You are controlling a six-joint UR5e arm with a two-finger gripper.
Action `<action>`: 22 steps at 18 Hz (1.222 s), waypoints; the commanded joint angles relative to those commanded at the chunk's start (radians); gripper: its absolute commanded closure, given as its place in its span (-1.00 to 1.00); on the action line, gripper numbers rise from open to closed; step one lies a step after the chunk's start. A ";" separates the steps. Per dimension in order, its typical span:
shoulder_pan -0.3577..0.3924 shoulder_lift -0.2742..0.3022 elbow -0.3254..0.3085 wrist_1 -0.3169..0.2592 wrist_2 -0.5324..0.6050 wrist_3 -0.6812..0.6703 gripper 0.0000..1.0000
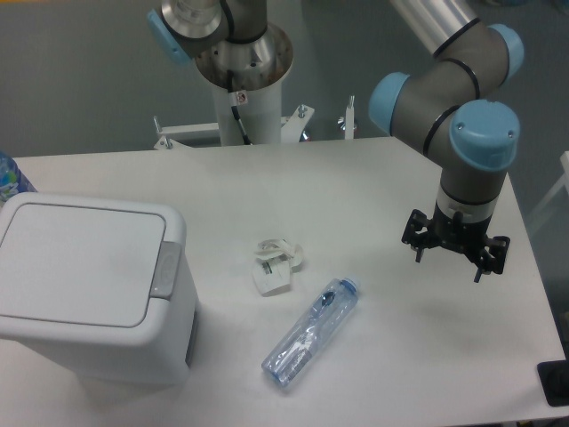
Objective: Open the trash can
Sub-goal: 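Move the gripper toward the white trash can's grey lid tab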
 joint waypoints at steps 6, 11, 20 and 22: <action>-0.003 0.021 0.002 0.000 -0.063 -0.024 -1.00; -0.078 0.069 -0.003 -0.005 -0.093 -0.306 -1.00; -0.190 0.163 0.009 0.003 -0.322 -0.679 -1.00; -0.222 0.178 0.012 0.023 -0.376 -0.707 -1.00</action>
